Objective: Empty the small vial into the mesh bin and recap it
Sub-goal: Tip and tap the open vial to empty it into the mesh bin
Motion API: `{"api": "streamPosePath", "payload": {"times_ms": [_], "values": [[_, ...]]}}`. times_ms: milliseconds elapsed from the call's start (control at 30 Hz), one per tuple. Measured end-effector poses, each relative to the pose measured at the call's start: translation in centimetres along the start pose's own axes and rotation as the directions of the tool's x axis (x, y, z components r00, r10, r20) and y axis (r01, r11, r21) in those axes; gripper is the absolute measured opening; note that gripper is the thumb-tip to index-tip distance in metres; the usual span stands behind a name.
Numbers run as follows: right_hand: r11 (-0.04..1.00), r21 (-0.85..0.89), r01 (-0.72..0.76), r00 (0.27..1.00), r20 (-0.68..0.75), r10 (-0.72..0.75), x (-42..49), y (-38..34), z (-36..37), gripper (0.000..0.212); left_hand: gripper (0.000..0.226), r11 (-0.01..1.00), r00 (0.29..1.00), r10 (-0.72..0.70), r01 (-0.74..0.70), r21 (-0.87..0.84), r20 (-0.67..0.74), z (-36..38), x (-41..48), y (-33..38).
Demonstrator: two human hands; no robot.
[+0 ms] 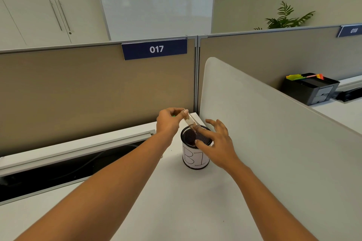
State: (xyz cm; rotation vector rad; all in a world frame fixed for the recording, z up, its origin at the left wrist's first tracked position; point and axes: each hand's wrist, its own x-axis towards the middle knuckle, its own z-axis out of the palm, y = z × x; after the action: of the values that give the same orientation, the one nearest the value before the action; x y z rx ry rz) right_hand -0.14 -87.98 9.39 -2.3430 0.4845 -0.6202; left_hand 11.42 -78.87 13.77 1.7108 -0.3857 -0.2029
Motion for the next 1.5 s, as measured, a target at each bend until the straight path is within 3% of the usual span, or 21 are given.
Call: {"api": "streamPosePath", "payload": {"times_ms": [233,467,633,733,800,1067,1300,1433,1500], "values": [[0.996,0.085,-0.021,0.999,-0.033,0.024,-0.6,0.7,0.0,0.024,0.028,0.994,0.993,0.111,-0.112,0.013,0.038,-0.1,-0.2,0.0],[0.997,0.079,-0.024,0.979,-0.201,0.039,-0.1,0.3,-0.1,0.009,0.047,0.986,0.979,0.159,-0.165,0.03,0.13,0.0,-0.7,-0.3],[0.983,0.18,-0.042,0.979,-0.189,0.077,0.0,-0.4,0.0,0.034,0.053,0.981,0.965,0.186,-0.194,0.027,0.184,-0.1,-1.1,-0.2],[0.988,0.147,-0.049,0.985,-0.159,0.072,0.2,-0.8,0.2,0.05,0.049,0.981,0.96,0.188,-0.194,0.008,0.21,0.1,-1.3,0.0],[0.993,0.108,-0.046,0.988,-0.141,0.061,0.5,-1.0,0.4,0.051,0.039,0.98,0.957,0.197,-0.2,-0.01,0.214,0.2,-1.4,0.1],[0.995,0.068,-0.069,0.99,-0.121,0.077,1.1,-1.7,0.8,0.044,0.016,0.983,0.96,0.182,-0.176,-0.048,0.211,0.0,-1.2,0.1],[0.995,0.049,-0.084,0.98,-0.177,0.091,1.5,-1.5,0.7,0.033,0.022,0.985,0.941,0.172,-0.165,-0.05,0.291,-0.3,-1.5,-0.2],[0.983,0.153,-0.097,0.977,-0.176,0.124,1.6,-1.5,0.6,0.028,0.016,0.993,0.96,0.069,-0.041,-0.108,0.271,-0.5,-1.8,0.4],[0.974,0.202,-0.104,0.974,-0.179,0.141,1.5,-1.5,0.4,0.024,0.03,0.994,0.966,0.016,0.013,-0.11,0.259,-0.5,-1.8,0.4]]}}
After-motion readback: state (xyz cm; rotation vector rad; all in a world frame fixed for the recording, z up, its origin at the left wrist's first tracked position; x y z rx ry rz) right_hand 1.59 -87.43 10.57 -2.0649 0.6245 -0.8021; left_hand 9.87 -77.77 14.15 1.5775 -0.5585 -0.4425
